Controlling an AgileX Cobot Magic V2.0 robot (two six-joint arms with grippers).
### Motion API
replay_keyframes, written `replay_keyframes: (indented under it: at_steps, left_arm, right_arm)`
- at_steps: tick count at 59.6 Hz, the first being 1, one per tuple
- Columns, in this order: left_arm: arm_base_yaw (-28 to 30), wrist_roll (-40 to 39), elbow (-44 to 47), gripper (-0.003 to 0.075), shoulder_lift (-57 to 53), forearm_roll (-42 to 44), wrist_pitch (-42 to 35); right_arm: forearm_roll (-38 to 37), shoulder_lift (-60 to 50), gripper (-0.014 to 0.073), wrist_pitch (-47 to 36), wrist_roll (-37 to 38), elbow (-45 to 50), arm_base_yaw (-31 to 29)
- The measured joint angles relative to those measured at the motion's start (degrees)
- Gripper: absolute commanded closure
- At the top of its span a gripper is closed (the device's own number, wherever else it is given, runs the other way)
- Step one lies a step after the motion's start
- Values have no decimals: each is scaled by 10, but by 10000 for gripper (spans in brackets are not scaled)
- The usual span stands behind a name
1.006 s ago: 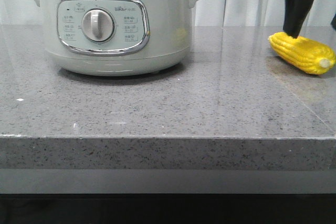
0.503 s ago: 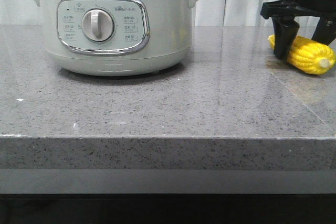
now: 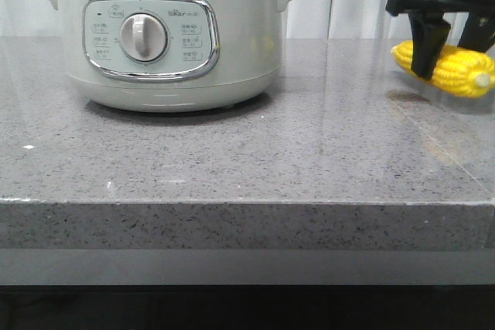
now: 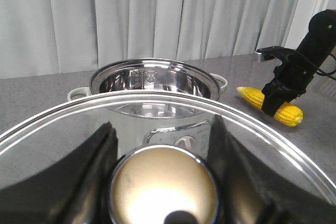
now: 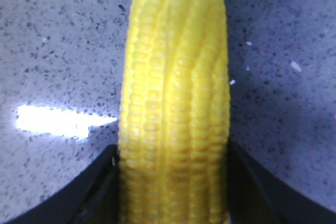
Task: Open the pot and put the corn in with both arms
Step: 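Lift the corn with the right gripper and carry it over the pot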
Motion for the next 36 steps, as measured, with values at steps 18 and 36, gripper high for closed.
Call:
replay_keyframes:
  at_steps: [18, 36]
  left_arm:
    - [0, 0, 0, 532, 0, 0, 0]
    - [0, 0, 0, 532, 0, 0, 0]
  right_arm:
    - [4, -62, 298, 71, -1, -70, 19]
    - [13, -157, 298, 59, -6, -78, 104]
